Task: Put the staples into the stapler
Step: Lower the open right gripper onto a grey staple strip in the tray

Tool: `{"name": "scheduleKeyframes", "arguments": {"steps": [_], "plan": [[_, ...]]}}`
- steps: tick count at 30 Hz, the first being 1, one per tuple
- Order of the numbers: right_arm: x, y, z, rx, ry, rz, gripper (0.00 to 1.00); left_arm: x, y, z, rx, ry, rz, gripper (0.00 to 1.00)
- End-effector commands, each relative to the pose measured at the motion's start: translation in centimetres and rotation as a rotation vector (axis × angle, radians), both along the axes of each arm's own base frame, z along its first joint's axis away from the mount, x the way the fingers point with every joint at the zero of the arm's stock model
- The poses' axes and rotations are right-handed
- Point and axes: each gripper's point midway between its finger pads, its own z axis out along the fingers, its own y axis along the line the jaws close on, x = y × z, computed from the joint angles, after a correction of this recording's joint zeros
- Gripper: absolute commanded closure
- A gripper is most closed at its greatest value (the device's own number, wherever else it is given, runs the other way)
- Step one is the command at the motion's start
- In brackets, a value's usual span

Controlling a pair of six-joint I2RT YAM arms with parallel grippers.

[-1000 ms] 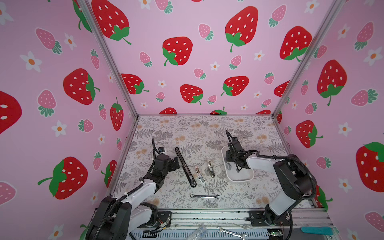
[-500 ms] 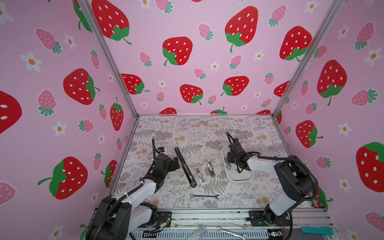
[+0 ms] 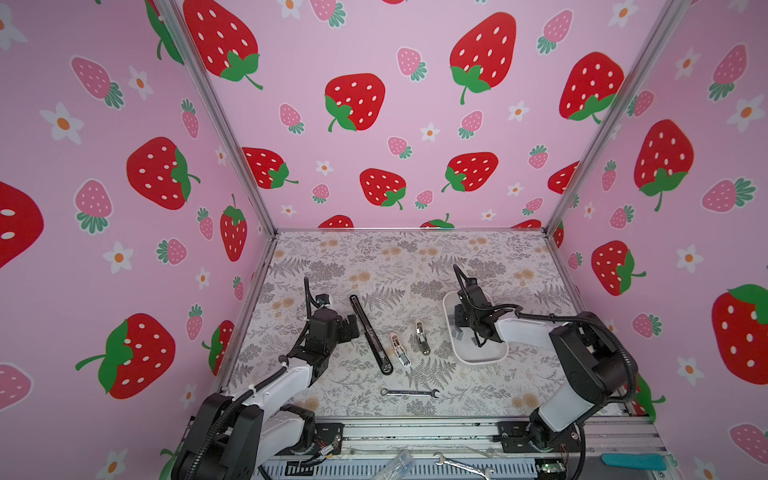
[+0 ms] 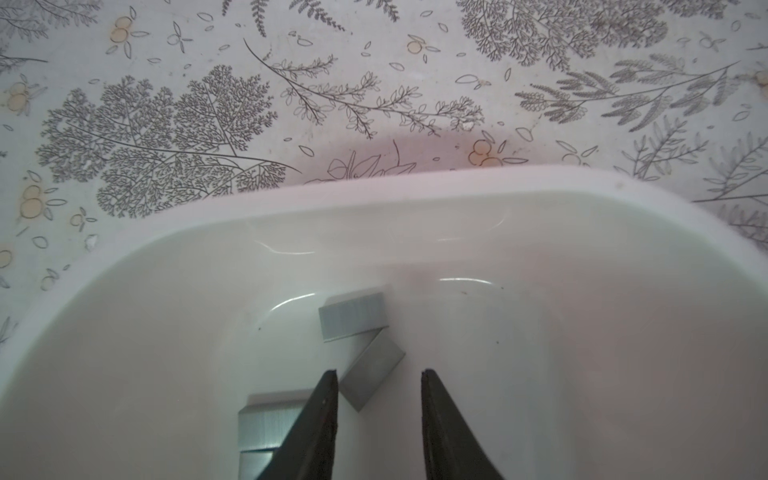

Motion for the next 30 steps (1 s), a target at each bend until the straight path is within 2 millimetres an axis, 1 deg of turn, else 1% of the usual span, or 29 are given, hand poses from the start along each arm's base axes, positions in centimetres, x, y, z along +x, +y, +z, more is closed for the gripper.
{"name": "scheduleKeyframes", "arguments": {"steps": [1,7,19,24,30], "plan": [[1.0,0.6,1.2,0.029,-0.028,0.003,0.63,0.9,0.1,1.4,-0.005,-0.038,0.016,0.01],[1.0,0.3,-0.3,0.003,0.001,-0.014,0.63,0.9,0.1,1.4,-0.007,-0.036,0.015,0.01],[0.2,-1.0,-1.0,-0.035,0.013,-0.047,0.64,0.9,0.0,1.3,-0.007,-0.034,0.01,0.01],[-0.3,-1.6,-0.9,-0.043,0.009,-0.062,0.7,0.9,0.0,1.4,-0.009,-0.036,0.01,0.01],[-0.3,-1.6,-0.8,-0.041,0.006,-0.06,0.74,0.9,0.0,1.3,-0.008,-0.034,0.009,0.01]]}}
